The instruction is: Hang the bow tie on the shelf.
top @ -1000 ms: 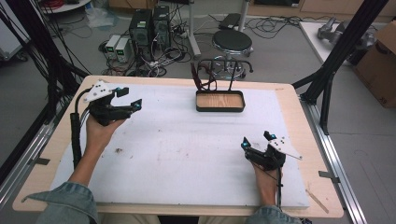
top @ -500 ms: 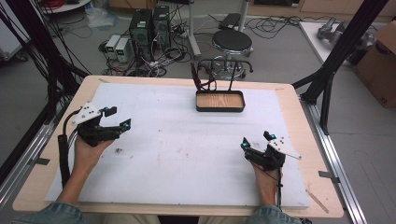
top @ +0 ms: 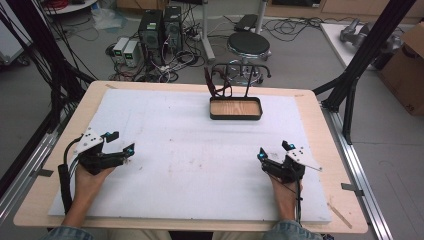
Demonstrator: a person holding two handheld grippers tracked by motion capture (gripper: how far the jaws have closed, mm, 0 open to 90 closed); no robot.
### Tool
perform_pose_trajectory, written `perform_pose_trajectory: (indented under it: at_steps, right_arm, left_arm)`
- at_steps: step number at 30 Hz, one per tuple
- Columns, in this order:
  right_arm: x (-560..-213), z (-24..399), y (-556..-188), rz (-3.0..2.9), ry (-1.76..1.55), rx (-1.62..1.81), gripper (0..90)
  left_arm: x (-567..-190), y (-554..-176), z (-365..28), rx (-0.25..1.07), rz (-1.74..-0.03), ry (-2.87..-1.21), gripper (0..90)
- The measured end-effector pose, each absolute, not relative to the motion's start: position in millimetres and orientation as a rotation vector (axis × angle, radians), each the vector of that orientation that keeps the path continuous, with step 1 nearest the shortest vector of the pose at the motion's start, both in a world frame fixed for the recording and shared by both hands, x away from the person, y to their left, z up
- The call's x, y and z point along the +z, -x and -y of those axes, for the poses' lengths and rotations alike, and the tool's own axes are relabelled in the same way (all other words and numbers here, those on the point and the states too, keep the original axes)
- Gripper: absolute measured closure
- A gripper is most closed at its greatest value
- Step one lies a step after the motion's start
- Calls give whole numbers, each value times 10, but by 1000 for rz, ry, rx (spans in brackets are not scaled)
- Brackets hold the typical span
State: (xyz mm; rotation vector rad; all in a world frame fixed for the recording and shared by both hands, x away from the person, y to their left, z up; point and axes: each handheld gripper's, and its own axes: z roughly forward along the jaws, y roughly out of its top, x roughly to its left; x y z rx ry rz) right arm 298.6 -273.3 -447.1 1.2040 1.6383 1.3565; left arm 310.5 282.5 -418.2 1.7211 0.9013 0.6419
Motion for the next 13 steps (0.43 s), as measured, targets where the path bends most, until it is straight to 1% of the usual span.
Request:
perform_pose_trajectory:
  at_steps: [4,13]
  right_arm:
    - [-4470,2734,-2986,-1640,-1204,1355,113]
    - [-4471,2732,-2988,-1641,-1197,1354,112]
  left_arm:
    - [-4272,-3079,-2839,645,-916,-1732,234]
    - [-4289,-3083,-2861,663,-918,-1742,225]
